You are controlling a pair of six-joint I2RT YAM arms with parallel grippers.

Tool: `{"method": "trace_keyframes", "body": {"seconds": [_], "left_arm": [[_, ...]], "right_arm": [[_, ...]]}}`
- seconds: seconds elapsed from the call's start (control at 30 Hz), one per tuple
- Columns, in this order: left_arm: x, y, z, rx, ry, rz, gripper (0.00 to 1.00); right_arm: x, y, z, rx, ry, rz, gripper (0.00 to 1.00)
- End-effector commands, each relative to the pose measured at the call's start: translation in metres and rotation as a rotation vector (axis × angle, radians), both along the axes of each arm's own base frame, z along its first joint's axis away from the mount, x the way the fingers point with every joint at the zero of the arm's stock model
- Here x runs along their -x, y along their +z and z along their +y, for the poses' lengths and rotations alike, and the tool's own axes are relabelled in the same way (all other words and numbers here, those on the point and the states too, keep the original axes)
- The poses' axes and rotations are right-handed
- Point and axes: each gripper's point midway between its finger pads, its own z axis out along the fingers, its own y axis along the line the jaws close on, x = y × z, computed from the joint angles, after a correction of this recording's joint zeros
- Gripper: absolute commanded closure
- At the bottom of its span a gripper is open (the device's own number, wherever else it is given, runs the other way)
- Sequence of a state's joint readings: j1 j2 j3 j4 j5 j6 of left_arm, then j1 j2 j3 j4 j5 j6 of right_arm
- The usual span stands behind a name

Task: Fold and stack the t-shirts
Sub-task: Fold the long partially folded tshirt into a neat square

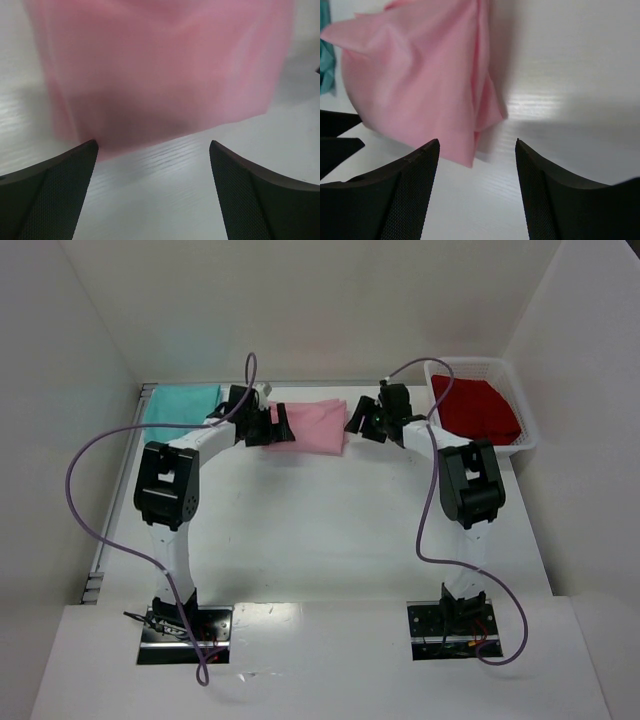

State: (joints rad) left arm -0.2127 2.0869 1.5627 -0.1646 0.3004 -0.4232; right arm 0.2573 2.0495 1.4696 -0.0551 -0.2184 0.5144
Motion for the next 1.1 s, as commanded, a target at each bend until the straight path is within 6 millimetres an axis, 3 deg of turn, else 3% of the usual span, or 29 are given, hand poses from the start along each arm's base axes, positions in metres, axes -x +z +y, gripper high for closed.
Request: {"method": "trace_keyframes", "body": {"seconds": [0.0,0.1,0.33,0.4,0.43,0.47,0.57,0.7,1.0,1.07], "left_arm": [[-0.001,0.014,0.028,-0.05,0.103,-0.046,0.0],[0.0,0.013,0.034,-0.066,0.133,-0.044,0.0],[-0.002,0.002,0.037,-0.077,0.155,-0.035,0.0],[-0.008,-0.002,0.037,-0.082,0.162,-0.041,0.04],[-0.012,0.004,0.036,-0.076,0.163,-0.06,0.04],[-0.011,-0.003,0.035,-0.073,0.154,-0.045,0.05],[-0.017,-0.008,0.035,-0.06,0.146,-0.037,0.09],[-0.019,-0.015,0.034,-0.062,0.146,-0.026,0.13],[-0.017,-0.022,0.029,-0.045,0.121,-0.004,0.35],[-0.017,-0.022,0.029,-0.045,0.121,-0.004,0.48]], "right_arm": [[0.008,0.019,0.008,-0.019,0.014,-0.055,0.32],[0.016,0.012,0.017,-0.014,0.033,-0.035,0.32],[0.016,-0.001,0.03,-0.029,0.051,-0.015,0.32],[0.016,-0.001,0.036,-0.03,0.06,-0.017,0.32],[0.016,-0.012,0.036,-0.024,0.06,0.003,0.32],[0.013,-0.007,0.037,-0.028,0.06,-0.008,0.32],[0.013,-0.023,0.037,-0.017,0.059,0.028,0.32],[0.012,-0.027,0.044,-0.027,0.07,0.038,0.37],[0.007,-0.036,0.051,-0.047,0.076,0.064,0.55],[0.008,-0.036,0.053,-0.06,0.079,0.071,0.61]]}}
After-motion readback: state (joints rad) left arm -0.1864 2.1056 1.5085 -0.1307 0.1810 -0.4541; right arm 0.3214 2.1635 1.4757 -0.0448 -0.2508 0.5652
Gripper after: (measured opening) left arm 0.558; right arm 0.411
